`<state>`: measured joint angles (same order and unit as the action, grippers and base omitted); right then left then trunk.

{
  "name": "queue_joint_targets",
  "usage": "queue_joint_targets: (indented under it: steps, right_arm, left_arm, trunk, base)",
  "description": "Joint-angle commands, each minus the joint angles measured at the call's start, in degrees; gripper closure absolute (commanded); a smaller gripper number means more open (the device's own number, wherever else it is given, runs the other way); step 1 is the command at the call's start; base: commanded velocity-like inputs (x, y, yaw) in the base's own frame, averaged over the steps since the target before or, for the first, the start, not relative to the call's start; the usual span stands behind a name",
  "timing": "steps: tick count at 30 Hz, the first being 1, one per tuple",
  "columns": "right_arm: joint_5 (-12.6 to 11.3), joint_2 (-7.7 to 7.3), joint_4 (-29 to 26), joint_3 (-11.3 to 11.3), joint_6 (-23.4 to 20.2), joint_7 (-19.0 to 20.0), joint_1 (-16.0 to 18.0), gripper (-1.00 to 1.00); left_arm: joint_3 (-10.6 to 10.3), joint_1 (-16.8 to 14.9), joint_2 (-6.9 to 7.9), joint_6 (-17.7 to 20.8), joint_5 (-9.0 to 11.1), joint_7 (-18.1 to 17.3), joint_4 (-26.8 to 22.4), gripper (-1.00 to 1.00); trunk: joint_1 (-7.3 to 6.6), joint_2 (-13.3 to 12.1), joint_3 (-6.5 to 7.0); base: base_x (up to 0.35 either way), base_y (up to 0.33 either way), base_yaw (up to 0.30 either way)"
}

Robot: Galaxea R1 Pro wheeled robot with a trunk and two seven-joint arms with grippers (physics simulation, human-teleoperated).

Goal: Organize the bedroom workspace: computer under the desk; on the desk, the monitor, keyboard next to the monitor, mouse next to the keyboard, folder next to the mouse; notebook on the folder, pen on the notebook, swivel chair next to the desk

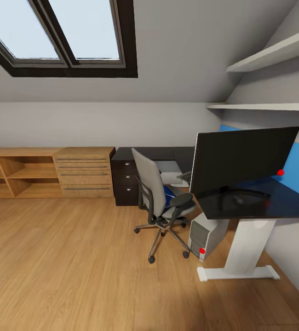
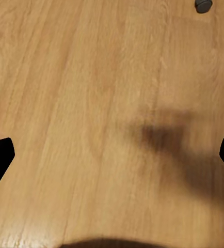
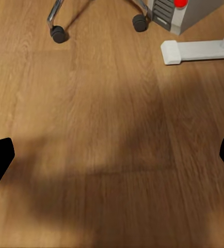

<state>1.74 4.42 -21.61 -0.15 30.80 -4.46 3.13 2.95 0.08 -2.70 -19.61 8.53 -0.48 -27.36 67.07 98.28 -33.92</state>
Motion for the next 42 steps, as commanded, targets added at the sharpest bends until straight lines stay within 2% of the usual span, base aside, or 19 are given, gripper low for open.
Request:
queue_joint_targets:
  steps: [1,8,13,19,20,25,28,34,42]
  right_arm:
    - [0.20,0.03,0.11,0.01,0.14,-0.28,0.03,-1.00]
    - [0.22,0.00,0.23,0.07,0.06,-0.30,0.09,-1.00]
    - [0.22,0.07,-2.41,0.07,-0.92,-0.69,1.18,-1.00]
    - [0.17,0.30,-4.67,0.07,-9.36,-2.13,5.59,-1.00]
    - [0.15,0.47,-4.96,0.07,-12.08,-2.32,7.44,-1.00]
    - [0.14,0.91,-5.29,0.07,-17.55,-2.70,13.43,-1.00]
    - [0.12,1.15,-5.40,0.10,-22.71,-3.02,19.00,-1.00]
    - [-0.10,1.37,-5.46,0.09,-27.18,-3.06,24.47,-1.00]
    - [-0.22,1.93,-5.25,0.30,-26.52,-2.68,25.80,-1.00]
  left_arm:
    - [0.13,0.01,-0.03,-0.07,0.17,-0.05,-0.06,-1.00]
    - [0.11,-0.17,-0.09,0.25,0.16,-0.01,-0.22,-1.00]
    - [0.12,-2.08,-0.18,1.72,0.05,0.31,-0.40,-1.00]
    - [0.13,-6.32,-0.31,9.20,-0.06,0.41,-2.54,-1.00]
    - [0.10,-7.55,-0.33,11.95,-0.07,0.40,-4.13,-1.00]
    - [0.11,-10.44,-0.35,18.47,-0.07,0.51,-9.48,-1.00]
    - [0.02,-12.86,-0.76,23.31,-0.02,0.57,-14.13,-1.00]
    - [-0.02,-16.95,-2.45,25.74,0.01,0.44,-16.32,-1.00]
    - [0.18,-18.12,-2.84,25.81,-0.09,0.32,-16.68,-1.00]
  trunk:
    - [0.22,0.44,-0.23]
    - [1.76,3.25,-1.49]
    - [2.86,5.25,-2.39]
    - [4.18,7.66,-3.46]
    - [4.40,8.06,-3.64]
    - [5.49,10.06,-4.54]
    - [6.15,11.27,-5.08]
    - [7.47,13.67,-6.16]
    - [9.23,16.88,-7.59]
  base:
    - [0.000,0.000,0.000]
    - [0.000,0.000,0.000]
    - [0.000,0.000,0.000]
    - [0.000,0.000,0.000]
    - [0.000,0.000,0.000]
    - [0.000,0.000,0.000]
    - [0.000,0.000,0.000]
    - [0.000,0.000,0.000]
    - [0.000,0.000,0.000]
